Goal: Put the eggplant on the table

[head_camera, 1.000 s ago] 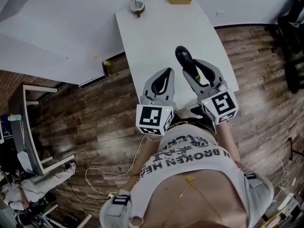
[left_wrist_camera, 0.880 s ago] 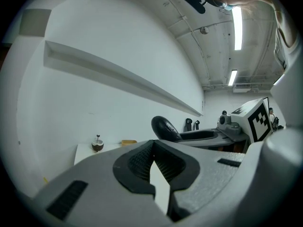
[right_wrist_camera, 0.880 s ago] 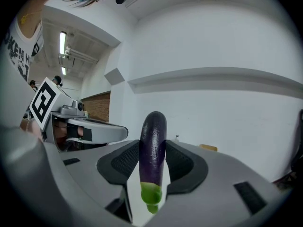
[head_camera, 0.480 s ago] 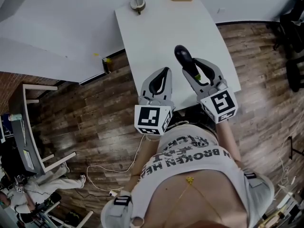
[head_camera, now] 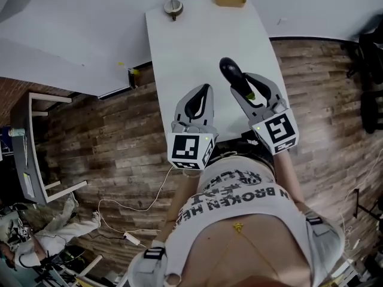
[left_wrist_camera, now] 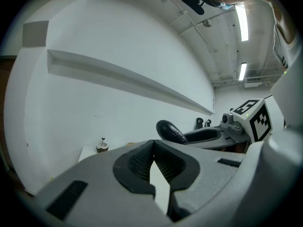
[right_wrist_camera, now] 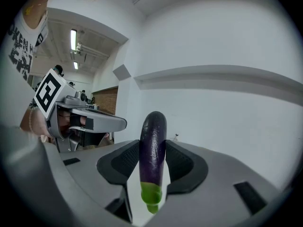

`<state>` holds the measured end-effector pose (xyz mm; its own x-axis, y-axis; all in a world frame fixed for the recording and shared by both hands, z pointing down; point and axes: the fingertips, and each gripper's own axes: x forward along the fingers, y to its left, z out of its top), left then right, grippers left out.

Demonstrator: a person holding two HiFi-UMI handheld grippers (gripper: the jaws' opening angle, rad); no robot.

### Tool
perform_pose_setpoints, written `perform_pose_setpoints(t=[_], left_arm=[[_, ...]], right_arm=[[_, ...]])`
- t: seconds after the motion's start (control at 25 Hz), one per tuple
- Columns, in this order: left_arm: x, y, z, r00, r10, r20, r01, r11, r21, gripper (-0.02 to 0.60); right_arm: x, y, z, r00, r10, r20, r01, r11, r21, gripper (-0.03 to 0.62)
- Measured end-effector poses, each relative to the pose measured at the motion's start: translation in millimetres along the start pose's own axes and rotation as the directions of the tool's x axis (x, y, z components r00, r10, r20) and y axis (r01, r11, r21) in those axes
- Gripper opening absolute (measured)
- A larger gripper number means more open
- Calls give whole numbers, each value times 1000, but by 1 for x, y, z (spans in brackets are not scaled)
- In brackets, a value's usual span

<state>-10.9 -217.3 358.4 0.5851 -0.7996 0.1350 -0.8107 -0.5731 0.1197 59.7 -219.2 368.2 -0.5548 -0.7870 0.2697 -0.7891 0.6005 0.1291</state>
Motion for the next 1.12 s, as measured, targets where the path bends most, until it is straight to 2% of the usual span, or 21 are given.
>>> perform_pose_setpoints(t=[0.68, 1.12], left_arm=[[18, -37, -2, 998, 65, -22, -63, 996, 64, 6], [14, -44, -5, 996, 81, -31, -79, 995, 60, 6]], right_arm=[[-16, -24, -7, 991, 123, 57, -124, 992, 16, 172], [-24, -27, -14, 991, 129, 45, -131, 991, 31, 172]])
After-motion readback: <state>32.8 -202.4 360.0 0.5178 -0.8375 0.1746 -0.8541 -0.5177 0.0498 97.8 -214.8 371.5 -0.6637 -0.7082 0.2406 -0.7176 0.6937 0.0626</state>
